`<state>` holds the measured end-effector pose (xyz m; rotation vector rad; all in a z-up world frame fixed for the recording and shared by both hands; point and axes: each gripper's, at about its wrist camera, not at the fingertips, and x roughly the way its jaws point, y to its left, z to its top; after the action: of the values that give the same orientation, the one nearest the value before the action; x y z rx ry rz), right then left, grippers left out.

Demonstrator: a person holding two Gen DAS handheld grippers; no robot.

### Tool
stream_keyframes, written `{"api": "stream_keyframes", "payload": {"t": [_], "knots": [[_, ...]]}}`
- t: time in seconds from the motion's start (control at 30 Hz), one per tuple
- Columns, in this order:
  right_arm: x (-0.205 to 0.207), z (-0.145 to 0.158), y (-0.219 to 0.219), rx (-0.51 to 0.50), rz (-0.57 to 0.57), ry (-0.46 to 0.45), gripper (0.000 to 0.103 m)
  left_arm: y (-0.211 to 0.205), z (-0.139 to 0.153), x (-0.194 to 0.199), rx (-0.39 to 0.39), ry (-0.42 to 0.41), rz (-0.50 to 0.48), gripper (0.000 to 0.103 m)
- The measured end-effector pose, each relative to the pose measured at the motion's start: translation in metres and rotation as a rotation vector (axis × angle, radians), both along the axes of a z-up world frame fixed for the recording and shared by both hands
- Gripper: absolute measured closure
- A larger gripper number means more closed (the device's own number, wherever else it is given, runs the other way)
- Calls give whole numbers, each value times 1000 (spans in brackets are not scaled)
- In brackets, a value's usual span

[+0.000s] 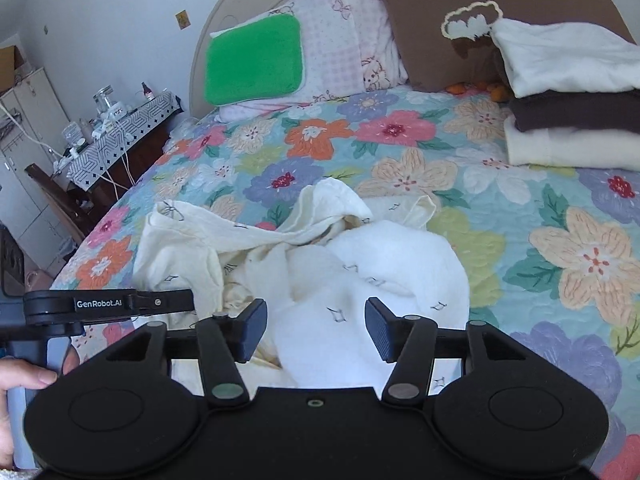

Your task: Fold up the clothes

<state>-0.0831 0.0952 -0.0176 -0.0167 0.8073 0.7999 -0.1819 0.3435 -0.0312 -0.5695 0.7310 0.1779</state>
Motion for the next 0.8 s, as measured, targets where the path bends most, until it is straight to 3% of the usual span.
{"api": "stream_keyframes", "payload": {"t": [0.03,0.17,0.2,0.23,0.27,0.3,0.33,0.37,0.47,0.6,0.8], "knots": [[-2,-1,5,-19,11,-19,38,-1,-1,1,13,-4,-1,93],[5,-22,27,-98,40,-48,38,-2,-2,4,62,-37,1,62],[7,-29,31,-116,29,-47,38,-2,-2,5,65,-45,1,62],[9,-36,35,-133,14,-45,38,-2,-3,5,68,-54,0,62],[10,-39,37,-143,10,-41,45,-2,-2,6,73,-56,-12,71],[9,-42,38,-150,11,-37,58,-3,-1,6,79,-57,-26,102],[9,-44,40,-157,11,-33,88,-6,2,4,106,-71,-31,101],[7,-44,40,-159,11,-42,92,-10,6,2,136,-87,-34,101],[-5,-31,38,-176,-2,-136,95,-15,17,-2,216,-130,-14,101],[-7,-9,24,-174,-74,-205,96,-3,21,-6,213,-140,44,100],[8,11,-3,-195,-222,-233,97,6,35,-16,322,-162,105,100]]}}
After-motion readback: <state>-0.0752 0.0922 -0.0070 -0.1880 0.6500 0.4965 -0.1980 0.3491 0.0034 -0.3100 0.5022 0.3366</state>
